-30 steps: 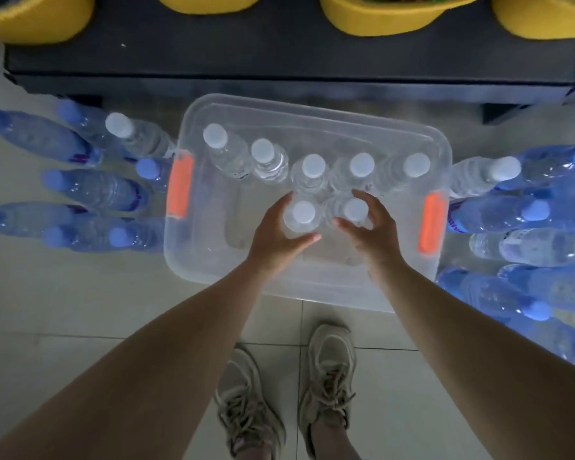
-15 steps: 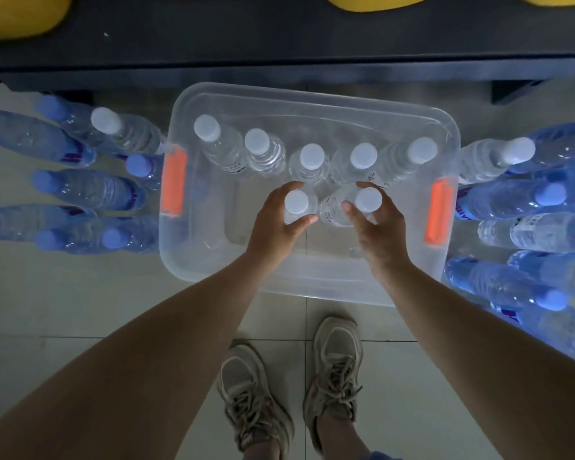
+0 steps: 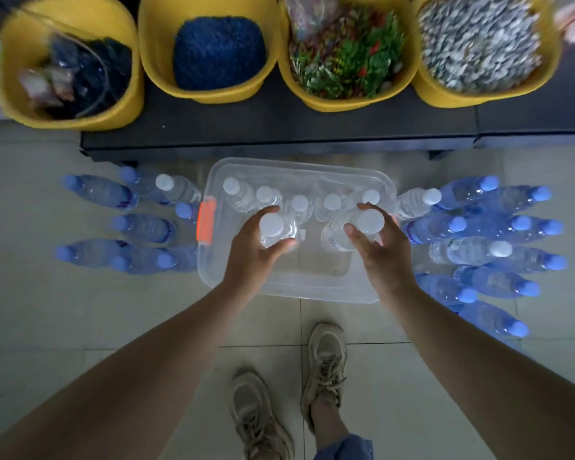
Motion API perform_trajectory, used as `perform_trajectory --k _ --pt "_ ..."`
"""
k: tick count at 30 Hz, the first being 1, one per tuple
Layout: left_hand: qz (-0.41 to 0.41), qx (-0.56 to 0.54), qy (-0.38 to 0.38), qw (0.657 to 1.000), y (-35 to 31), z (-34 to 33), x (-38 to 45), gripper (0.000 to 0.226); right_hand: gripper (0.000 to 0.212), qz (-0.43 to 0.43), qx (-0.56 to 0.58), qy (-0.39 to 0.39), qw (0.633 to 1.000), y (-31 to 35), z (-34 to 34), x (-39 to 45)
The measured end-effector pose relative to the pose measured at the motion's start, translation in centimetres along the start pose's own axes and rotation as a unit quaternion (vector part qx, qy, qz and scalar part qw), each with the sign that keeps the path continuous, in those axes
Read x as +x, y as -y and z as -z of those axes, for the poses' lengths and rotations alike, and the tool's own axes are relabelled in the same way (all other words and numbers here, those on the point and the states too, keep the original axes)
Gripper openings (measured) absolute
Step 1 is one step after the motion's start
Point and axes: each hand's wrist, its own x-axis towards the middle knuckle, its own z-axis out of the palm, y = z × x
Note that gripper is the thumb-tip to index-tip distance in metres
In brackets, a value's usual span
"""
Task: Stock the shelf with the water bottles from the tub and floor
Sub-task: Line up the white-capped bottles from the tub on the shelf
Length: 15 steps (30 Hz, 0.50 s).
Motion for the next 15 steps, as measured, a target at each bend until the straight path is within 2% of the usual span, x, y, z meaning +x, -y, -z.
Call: perform_trajectory --k 7,12,15 --pt "-0.037 -0.02 -0.028 0.999 -9.2 6.3 -3.4 0.048 0.03 0.04 -0.003 -0.012 0.999 10.0 3.3 -4.5" --pt "-0.092 -0.013 0.001 0.996 -19.6 14.4 -7.7 0.04 0.016 0.093 -0.004 -0.027 0.995 21.8 7.7 -9.5" --pt "-0.142 0.006 0.006 0.99 -26.1 19.3 -10.4 0.042 0.013 0.132 0.0 -0.028 0.991 29.2 10.7 -12.8"
